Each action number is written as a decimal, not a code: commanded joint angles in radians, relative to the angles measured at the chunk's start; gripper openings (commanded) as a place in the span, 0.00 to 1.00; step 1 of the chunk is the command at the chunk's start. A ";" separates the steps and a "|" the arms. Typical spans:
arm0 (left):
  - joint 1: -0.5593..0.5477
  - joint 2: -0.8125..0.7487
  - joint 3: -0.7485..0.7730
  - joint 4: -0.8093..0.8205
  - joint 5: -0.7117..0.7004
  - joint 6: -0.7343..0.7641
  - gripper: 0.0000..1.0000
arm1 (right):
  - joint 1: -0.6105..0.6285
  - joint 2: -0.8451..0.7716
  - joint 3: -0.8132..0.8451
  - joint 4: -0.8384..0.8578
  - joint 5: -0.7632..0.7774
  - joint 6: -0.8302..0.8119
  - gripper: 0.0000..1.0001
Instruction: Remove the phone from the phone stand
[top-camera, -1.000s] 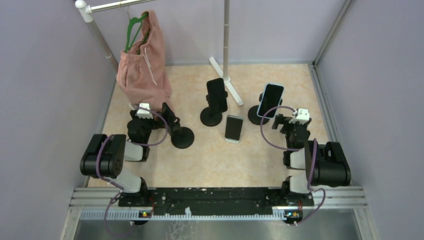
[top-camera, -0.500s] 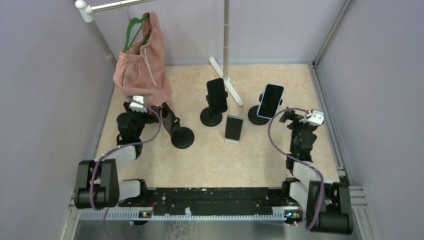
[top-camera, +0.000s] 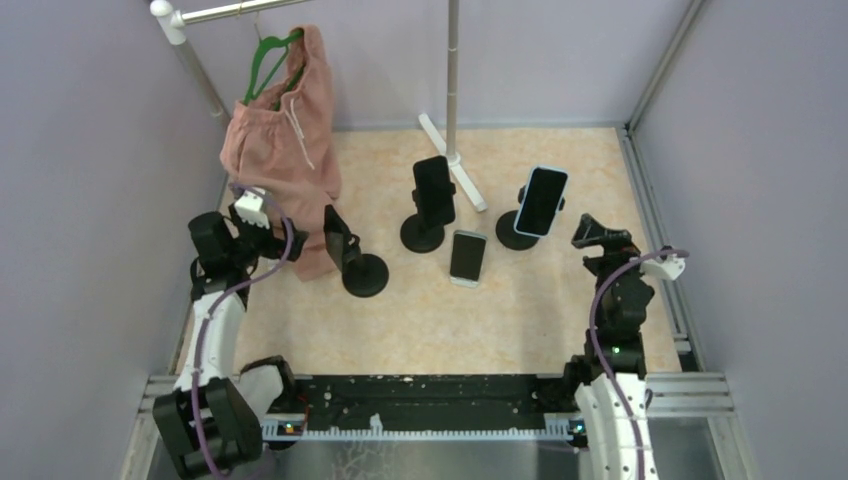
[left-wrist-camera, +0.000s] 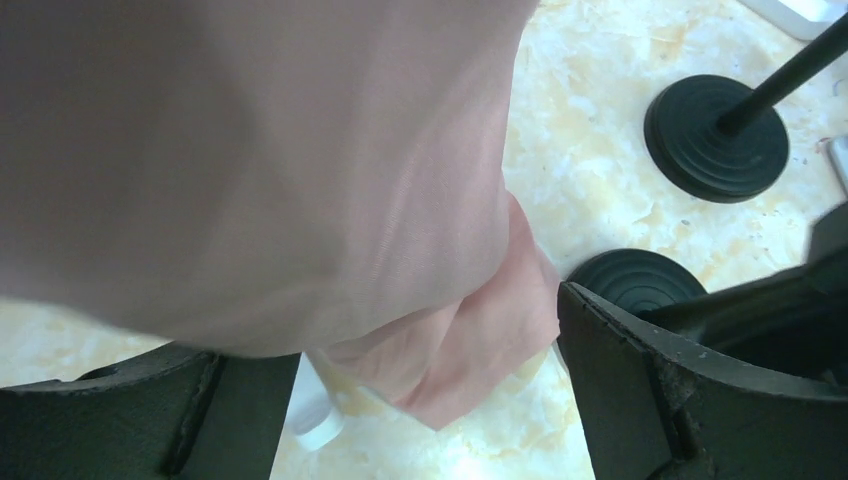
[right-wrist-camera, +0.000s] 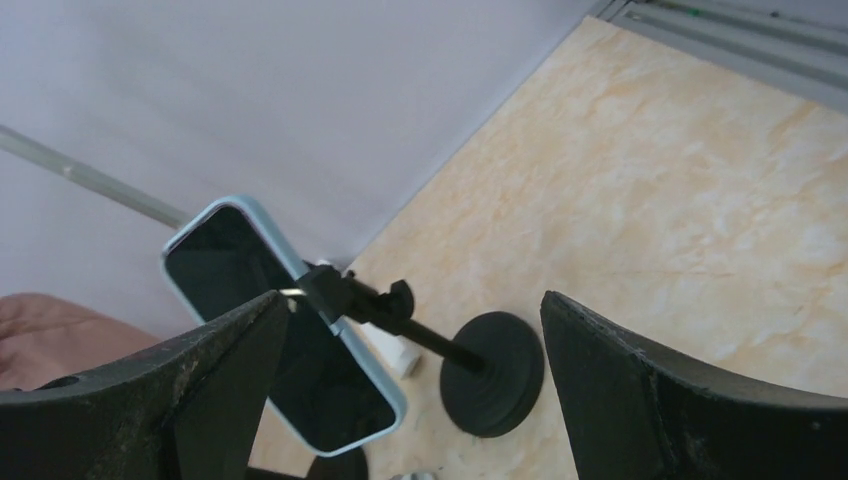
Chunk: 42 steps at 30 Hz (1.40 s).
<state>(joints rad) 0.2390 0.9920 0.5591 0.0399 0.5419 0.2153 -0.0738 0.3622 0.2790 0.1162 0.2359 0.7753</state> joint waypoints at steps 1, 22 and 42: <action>0.068 -0.039 0.121 -0.369 0.199 0.122 1.00 | 0.002 -0.092 0.048 -0.189 -0.194 0.089 0.99; 0.083 -0.007 0.448 -0.805 0.404 0.406 1.00 | 0.124 0.143 0.579 -0.579 -0.541 -0.105 0.98; 0.084 0.040 0.547 -0.836 0.424 0.398 0.96 | 1.040 0.941 1.140 -0.478 -0.064 -0.369 0.99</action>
<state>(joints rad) 0.3164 1.0340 1.0790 -0.7719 0.9287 0.5980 0.8818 1.2018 1.3575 -0.4446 0.1368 0.5083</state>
